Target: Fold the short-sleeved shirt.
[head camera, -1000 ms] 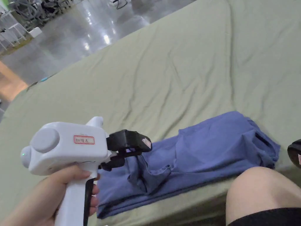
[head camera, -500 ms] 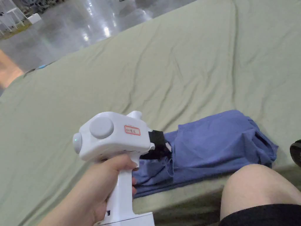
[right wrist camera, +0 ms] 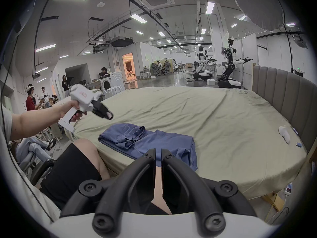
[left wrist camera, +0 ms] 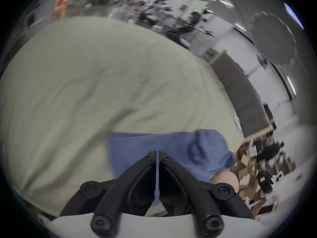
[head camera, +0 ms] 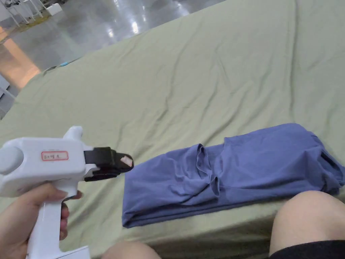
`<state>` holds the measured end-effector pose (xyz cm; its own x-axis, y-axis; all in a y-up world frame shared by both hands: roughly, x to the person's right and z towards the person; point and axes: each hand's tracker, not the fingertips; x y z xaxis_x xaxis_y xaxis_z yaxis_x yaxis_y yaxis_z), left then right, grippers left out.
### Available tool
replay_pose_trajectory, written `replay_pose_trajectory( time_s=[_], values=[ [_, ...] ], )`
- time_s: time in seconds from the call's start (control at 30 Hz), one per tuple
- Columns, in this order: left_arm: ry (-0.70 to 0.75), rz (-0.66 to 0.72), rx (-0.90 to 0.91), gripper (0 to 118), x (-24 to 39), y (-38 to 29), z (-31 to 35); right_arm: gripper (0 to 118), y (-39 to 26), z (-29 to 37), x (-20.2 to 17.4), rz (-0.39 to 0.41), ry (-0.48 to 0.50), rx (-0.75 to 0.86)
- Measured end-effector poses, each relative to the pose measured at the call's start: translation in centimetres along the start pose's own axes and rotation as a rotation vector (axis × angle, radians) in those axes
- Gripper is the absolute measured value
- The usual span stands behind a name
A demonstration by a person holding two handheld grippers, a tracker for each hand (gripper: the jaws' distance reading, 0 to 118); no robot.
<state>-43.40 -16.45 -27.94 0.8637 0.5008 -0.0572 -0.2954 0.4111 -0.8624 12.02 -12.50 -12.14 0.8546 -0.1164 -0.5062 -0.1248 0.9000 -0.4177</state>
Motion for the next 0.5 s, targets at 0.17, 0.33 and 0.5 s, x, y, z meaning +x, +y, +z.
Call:
replay_pose_trajectory(
  time_s=[0.17, 0.33, 0.5],
  values=[
    [-0.225, 0.3, 0.002, 99, -9.6, -3.9, -1.5, 9, 0.6, -1.1, -0.3, 0.019, 0.001, -0.034],
    [-0.486, 0.304, 0.056, 103, -9.0, -4.8, -5.0, 9, 1.2, -3.5, -0.4, 0.03, -0.004, -0.087],
    [-0.427, 0.111, -0.022, 10, -4.7, -3.6, -8.6, 9, 2.1, -5.4, -1.2, 0.035, -0.002, -0.094]
  ],
)
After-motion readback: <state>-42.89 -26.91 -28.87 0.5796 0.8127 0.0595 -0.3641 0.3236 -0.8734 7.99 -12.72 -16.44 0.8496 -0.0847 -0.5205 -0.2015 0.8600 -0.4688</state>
